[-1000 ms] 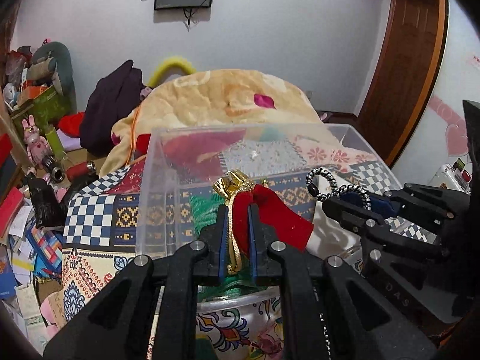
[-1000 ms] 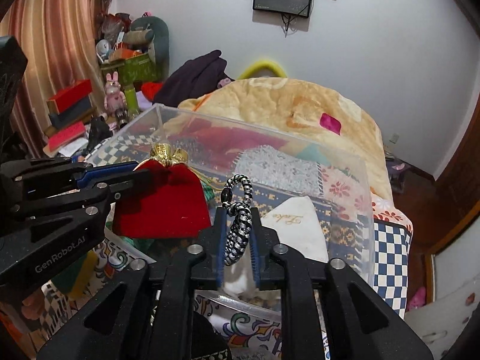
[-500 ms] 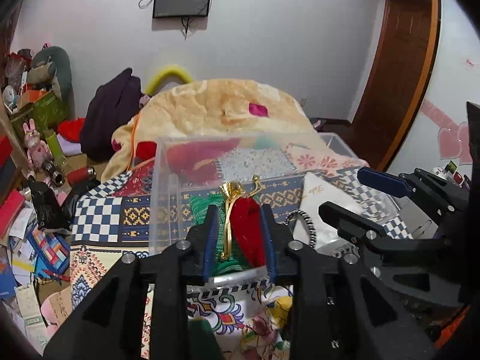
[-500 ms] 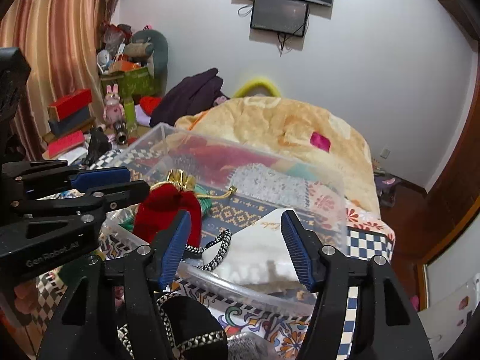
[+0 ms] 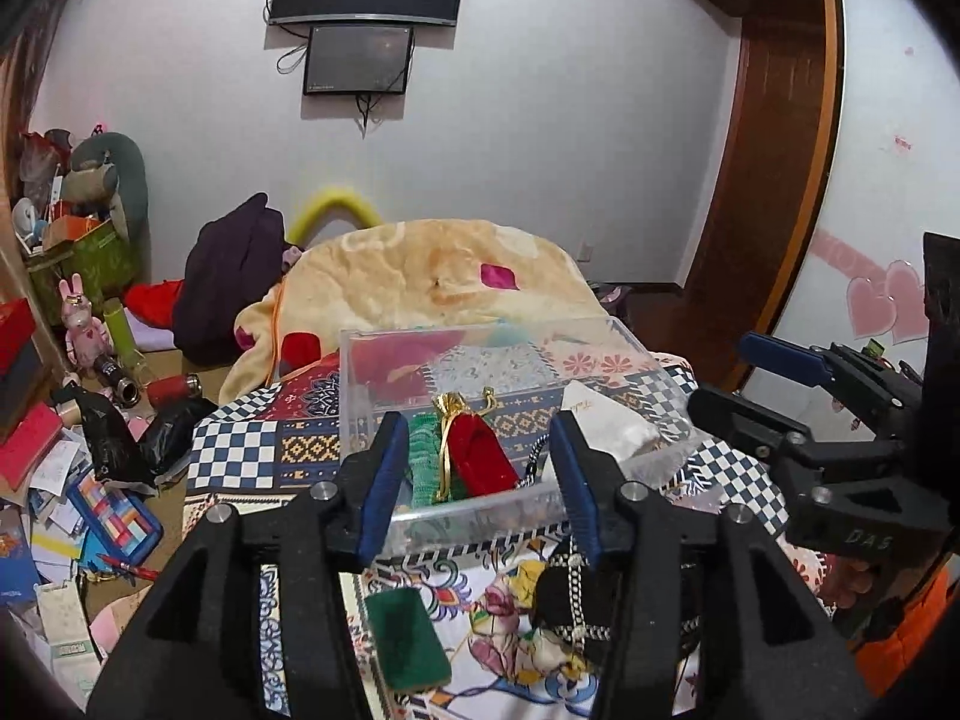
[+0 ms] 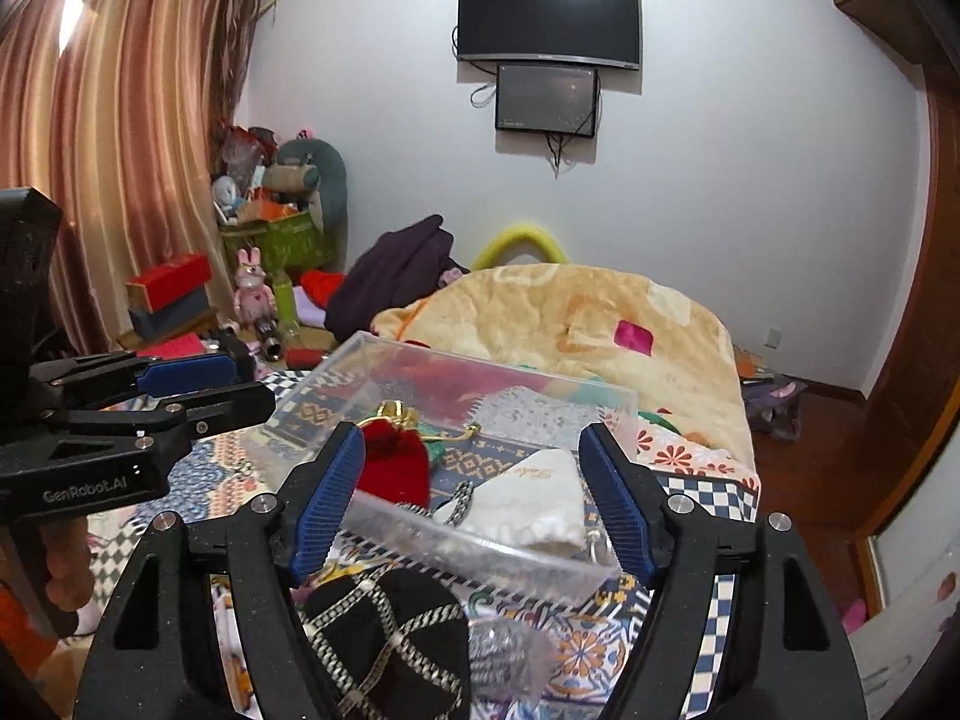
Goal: Organize soft objects
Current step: 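Grasp the green sponge with the left tool while the right tool grasps the black hat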
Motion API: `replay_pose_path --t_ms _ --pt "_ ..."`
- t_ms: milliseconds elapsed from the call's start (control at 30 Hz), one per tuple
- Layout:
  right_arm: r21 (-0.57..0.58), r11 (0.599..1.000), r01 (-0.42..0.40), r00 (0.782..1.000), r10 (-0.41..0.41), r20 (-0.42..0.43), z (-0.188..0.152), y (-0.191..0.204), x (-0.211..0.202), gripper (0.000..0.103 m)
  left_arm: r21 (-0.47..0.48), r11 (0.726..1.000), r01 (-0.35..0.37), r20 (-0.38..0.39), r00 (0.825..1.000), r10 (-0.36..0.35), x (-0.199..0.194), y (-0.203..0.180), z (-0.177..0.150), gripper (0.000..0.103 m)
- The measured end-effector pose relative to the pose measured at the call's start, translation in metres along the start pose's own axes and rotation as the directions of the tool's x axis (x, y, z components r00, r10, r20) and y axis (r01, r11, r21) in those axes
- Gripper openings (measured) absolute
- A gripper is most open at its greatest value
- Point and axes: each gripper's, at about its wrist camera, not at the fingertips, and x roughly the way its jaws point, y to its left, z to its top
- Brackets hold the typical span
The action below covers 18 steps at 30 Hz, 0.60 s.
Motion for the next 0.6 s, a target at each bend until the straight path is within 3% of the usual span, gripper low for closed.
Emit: replay_pose_path --t_ms 200,600 --pt "0.014 1.0 -0.017 1.0 0.018 -0.021 -0.022 0.003 -0.005 0.074 0.008 1.0 -0.018 -0.016 1.0 0.019 -0.009 0.002 -0.019 0.058" --pt "0.109 0.993 -0.05 0.979 0.07 -0.193 -0.076 0.002 0.022 0.074 -0.09 0.994 -0.06 -0.146 0.988 0.046 0.017 0.027 -0.076 0.06"
